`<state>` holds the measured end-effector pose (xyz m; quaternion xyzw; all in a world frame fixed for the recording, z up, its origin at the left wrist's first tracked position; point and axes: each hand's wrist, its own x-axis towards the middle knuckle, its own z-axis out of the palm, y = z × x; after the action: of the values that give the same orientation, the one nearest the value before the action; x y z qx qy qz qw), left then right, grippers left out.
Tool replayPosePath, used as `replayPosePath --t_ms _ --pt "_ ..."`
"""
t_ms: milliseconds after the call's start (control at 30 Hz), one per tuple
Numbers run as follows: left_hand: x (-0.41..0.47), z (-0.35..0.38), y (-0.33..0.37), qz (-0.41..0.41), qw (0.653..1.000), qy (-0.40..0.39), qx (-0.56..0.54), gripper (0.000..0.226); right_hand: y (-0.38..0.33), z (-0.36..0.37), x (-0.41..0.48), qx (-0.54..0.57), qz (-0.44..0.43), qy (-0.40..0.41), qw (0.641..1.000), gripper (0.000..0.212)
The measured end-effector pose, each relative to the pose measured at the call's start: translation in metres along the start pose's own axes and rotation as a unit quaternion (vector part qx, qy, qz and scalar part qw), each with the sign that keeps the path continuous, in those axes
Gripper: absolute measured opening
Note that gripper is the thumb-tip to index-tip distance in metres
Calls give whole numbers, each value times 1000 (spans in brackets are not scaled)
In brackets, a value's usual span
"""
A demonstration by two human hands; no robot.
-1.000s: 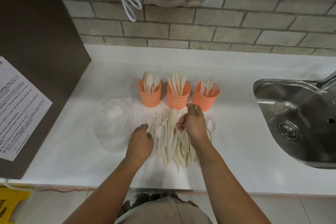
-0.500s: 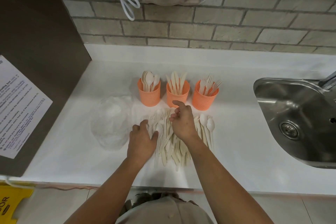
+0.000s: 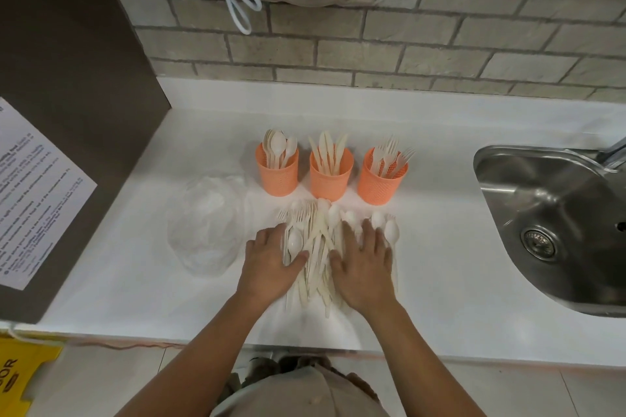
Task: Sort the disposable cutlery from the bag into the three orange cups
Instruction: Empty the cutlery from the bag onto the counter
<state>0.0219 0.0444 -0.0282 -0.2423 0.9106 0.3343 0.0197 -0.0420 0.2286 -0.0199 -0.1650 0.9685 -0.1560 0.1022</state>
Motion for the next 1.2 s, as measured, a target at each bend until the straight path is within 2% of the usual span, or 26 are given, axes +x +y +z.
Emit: replayPosePath --t_ms 67,167,233,300,400,533,600,700,833,933,1033,1200 --pt "-1 5 7 9 1000 0 8 80 0 11 -1 -17 -16 -29 999 79" --pt "-3 10 14 31 998 26 37 81 -1 7 0 31 1 9 999 78" --pt "-3 16 15 62 997 11 55 82 5 5 -1 44 30 45 998 78" --pt "-5 24 15 82 993 -8 81 78 11 9 -3 41 40 37 998 79" --pt "-10 32 16 89 992 16 93 71 16 17 -2 26 32 30 999 76" --pt "-14 33 16 76 992 50 83 73 11 11 2 66 37 92 993 69" --pt "-14 31 18 86 991 59 87 74 7 2 8 81 0 110 991 67" --pt "-16 32 24 128 982 45 131 81 1 -7 28 53 -69 59 994 61" --pt "-16 38 26 109 985 29 133 89 -9 -9 55 29 -78 -9 997 57" --pt "-17 39 21 127 984 28 122 86 -12 -7 59 26 -79 6 997 50" --pt "-22 34 14 156 980 33 120 97 -15 -9 64 13 -102 45 994 47" --pt "-34 35 -4 171 976 14 136 109 -19 -5 76 -10 -140 -2 990 50"
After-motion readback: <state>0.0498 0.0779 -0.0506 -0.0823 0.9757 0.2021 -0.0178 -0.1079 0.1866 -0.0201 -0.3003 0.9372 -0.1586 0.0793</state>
